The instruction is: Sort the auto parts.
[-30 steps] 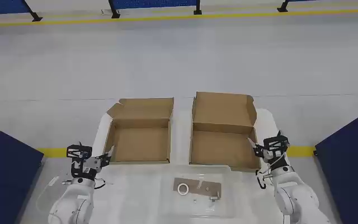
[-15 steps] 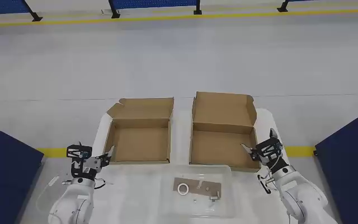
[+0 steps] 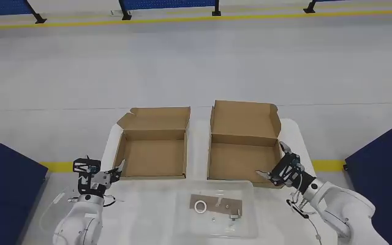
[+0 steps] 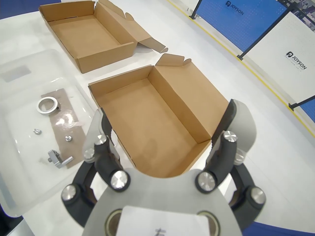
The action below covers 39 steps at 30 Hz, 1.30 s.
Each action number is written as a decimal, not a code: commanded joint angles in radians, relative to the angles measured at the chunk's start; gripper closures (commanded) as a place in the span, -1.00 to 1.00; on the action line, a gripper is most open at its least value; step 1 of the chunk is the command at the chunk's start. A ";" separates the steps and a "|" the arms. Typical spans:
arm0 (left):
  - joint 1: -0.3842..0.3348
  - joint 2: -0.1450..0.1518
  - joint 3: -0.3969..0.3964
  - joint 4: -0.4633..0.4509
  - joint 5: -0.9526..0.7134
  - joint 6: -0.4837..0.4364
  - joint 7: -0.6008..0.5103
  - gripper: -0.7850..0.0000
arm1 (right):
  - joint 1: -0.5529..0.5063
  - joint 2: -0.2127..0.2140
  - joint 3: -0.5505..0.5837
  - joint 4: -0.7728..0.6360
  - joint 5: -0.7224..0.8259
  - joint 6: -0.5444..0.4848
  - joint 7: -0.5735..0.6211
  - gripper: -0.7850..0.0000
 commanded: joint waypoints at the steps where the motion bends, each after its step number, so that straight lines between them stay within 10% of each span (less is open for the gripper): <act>1: 0.000 0.000 0.000 0.000 0.000 0.000 0.000 -1.00 | 0.000 0.000 0.000 0.000 0.000 0.000 0.000 -1.00; 18: 0.000 0.000 0.000 0.000 0.000 0.000 0.000 -1.00 | 0.127 0.033 -0.128 -0.161 -0.097 -0.365 0.424 -1.00; 39: 0.000 0.000 0.000 0.000 0.000 0.000 0.000 -1.00 | 0.247 0.101 -0.363 -0.162 0.029 -0.368 0.615 -1.00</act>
